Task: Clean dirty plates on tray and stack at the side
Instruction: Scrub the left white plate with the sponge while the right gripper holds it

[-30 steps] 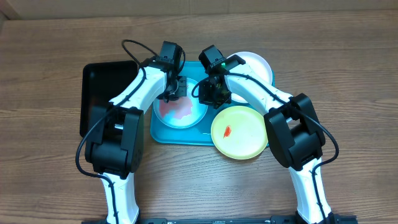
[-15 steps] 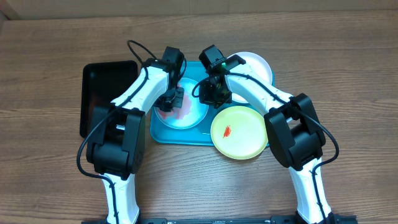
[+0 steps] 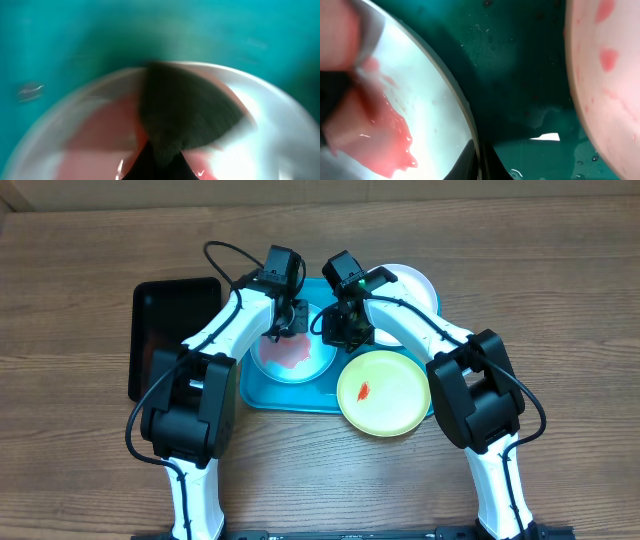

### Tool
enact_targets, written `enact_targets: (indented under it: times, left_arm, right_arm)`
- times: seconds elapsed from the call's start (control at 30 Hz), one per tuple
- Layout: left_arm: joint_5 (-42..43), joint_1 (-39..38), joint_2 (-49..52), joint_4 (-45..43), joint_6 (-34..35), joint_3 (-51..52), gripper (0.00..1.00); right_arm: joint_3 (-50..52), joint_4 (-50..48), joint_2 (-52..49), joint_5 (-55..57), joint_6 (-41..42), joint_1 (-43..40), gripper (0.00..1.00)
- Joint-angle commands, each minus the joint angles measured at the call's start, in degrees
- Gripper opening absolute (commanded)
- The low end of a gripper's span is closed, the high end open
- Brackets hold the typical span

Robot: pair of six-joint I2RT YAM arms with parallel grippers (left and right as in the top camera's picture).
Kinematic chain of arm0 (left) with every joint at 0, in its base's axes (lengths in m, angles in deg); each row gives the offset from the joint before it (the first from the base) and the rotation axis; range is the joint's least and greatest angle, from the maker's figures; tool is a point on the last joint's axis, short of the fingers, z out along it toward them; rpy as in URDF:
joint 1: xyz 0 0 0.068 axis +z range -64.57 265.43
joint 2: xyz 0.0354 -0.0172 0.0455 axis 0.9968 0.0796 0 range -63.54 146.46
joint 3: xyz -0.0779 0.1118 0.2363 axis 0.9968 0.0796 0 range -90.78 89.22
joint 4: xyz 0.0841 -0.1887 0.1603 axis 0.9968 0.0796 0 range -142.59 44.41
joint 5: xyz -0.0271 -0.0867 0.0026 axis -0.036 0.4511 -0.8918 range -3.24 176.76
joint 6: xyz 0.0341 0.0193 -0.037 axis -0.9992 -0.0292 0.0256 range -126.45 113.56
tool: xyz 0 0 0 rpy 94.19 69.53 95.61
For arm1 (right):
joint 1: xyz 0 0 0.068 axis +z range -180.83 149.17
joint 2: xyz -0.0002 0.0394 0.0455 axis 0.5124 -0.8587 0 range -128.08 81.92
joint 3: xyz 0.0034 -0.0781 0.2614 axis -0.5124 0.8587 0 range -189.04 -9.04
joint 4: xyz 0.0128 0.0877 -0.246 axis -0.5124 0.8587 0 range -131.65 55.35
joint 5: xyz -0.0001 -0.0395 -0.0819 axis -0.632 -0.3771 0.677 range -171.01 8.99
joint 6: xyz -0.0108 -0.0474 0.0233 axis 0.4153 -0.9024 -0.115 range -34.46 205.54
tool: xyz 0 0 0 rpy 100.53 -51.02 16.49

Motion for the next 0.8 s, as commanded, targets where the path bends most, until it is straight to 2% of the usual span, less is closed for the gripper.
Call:
enact_targets:
  times: [0.0,0.1,0.17,0.4,0.53,0.67,0.77]
  left_arm:
    - [-15.54,1.20,1.25,2.01,7.72,0.55,0.04]
    - [-13.27,0.52,1.25,7.61,6.49,0.55,0.04]
    - [-8.20,-0.22,1.25,10.86,2.64,0.55,0.04]
    - [16.98,-2.43,1.25,16.04,-15.37,0.55,0.04]
    - [18.60,-2.27,1.22,10.58,-13.51,0.55,0.04]
    - [17.99,-0.87,1.25,0.90,-9.40,0.55,0.04]
    - [12.24,0.37,1.22,-4.20,-5.46,0.42,0.04]
  right_arm:
    - [0.39,-0.22,-0.92,0.11,0.39,0.31,0.04]
    - [0.39,-0.26,-0.92,0.11,0.39,0.31,0.04]
    - [0.39,-0.28,-0.92,0.11,0.39,0.31,0.04]
    - [0.39,-0.28,-0.92,0.11,0.42,0.31,0.04]
    - [0.39,-0.24,-0.92,0.09,0.42,0.31,0.04]
    - [0.39,-0.26,-0.92,0.09,0.42,0.31,0.04]
    - [0.39,-0.26,-0.92,0.09,0.42,0.31,0.04]
